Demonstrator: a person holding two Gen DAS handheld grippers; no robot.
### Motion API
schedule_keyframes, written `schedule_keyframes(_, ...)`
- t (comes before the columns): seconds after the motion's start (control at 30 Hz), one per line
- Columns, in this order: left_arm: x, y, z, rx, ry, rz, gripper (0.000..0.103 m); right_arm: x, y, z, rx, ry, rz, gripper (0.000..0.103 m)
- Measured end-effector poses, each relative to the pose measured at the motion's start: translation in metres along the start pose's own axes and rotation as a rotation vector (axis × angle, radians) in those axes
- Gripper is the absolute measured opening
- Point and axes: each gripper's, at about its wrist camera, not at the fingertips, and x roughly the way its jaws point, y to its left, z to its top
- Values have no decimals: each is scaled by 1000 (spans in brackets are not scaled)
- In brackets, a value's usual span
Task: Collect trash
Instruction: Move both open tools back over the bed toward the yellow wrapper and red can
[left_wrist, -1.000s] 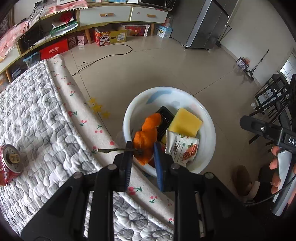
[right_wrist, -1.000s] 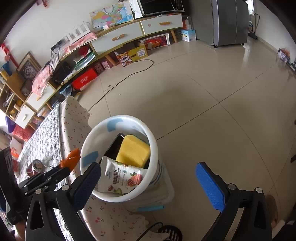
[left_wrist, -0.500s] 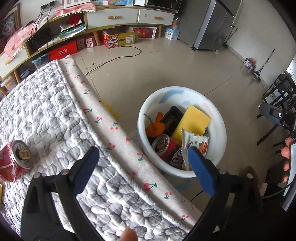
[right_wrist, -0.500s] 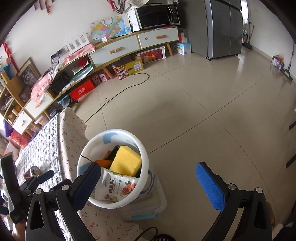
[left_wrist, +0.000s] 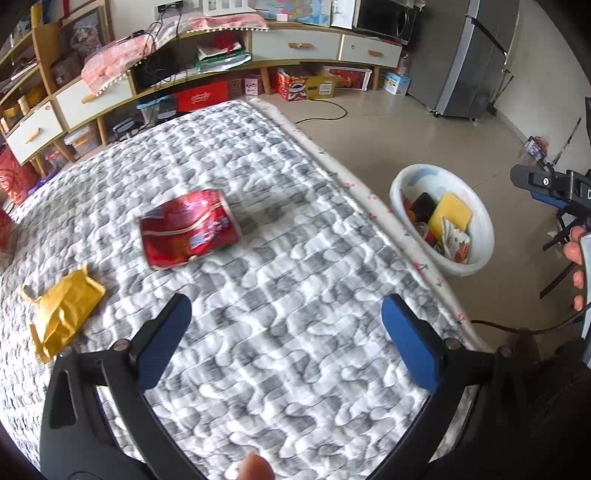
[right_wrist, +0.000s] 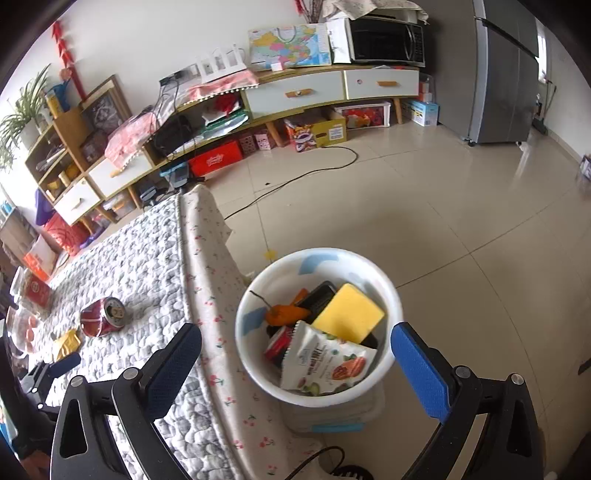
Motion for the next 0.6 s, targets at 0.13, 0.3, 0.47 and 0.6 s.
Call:
schedule_keyframes(0.13,-10,43,-15,-40,9,83,102,3,38,-2,-57,6,42,103)
schedule_keyframes(0.3,-24,98,-27,-135,7,127,102,12,83,-4,-140,8,36,103)
schedule_keyframes(0.47,-30,149,-39,-200,-25,199,102,30,119,-8,-185,43,39,103)
schedule_keyframes(0.6,-21,182,-42,-185,-53,252,102,41,145,-12,-222,57,36,103)
